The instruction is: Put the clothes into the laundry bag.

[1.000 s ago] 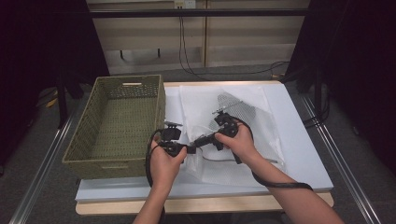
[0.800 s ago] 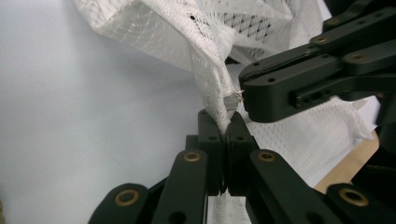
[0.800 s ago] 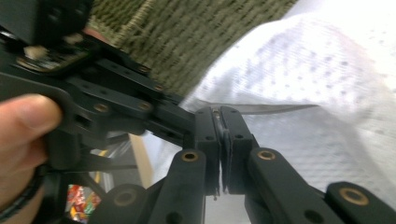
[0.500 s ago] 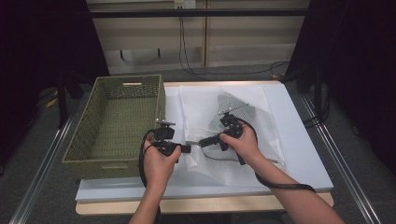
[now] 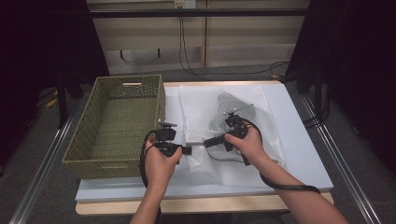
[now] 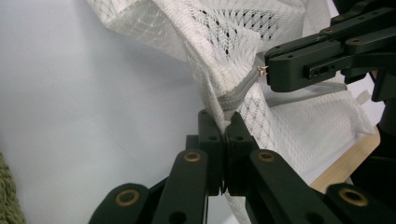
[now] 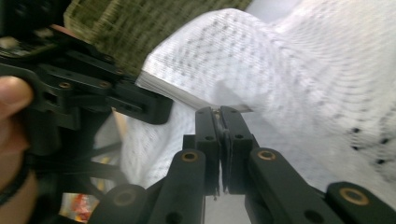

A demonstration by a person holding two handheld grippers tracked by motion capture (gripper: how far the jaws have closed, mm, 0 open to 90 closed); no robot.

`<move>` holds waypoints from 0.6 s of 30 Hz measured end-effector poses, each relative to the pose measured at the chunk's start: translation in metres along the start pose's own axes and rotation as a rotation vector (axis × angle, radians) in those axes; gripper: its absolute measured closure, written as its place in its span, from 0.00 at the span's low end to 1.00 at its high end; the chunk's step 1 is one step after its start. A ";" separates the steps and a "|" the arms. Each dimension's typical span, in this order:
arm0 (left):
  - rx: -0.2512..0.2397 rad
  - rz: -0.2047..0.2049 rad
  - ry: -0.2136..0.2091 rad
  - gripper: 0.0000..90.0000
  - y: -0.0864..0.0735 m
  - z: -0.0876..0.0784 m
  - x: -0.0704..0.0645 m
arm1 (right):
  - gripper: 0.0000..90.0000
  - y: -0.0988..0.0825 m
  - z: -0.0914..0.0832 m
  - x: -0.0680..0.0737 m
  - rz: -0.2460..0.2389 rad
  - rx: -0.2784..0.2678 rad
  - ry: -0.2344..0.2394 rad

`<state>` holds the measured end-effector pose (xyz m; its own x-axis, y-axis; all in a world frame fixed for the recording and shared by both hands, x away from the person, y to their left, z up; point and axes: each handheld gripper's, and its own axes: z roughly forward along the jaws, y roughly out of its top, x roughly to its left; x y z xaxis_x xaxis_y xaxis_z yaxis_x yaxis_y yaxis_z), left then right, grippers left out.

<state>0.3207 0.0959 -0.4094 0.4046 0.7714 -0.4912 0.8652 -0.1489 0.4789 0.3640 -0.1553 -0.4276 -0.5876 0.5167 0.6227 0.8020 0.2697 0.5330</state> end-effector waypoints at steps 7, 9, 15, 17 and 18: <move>0.020 0.012 -0.003 0.98 0.001 -0.001 0.004 | 0.97 0.000 0.000 -0.001 0.014 0.000 0.011; 0.017 0.007 -0.004 0.98 0.001 -0.003 0.006 | 0.97 0.002 0.001 0.001 0.007 0.003 0.008; 0.007 -0.012 -0.004 0.98 0.002 -0.004 0.005 | 0.97 0.004 0.002 0.003 0.002 0.004 0.002; 0.021 0.000 -0.002 0.98 0.002 -0.004 0.006 | 0.97 0.003 0.001 0.003 0.007 0.003 0.005; 0.014 -0.012 0.001 0.98 0.002 -0.004 0.005 | 0.97 0.002 0.001 0.003 0.000 0.003 -0.010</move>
<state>0.3235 0.1024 -0.4078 0.3938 0.7741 -0.4957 0.8740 -0.1484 0.4626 0.3639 -0.1527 -0.4248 -0.5863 0.5252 0.6168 0.8025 0.2722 0.5310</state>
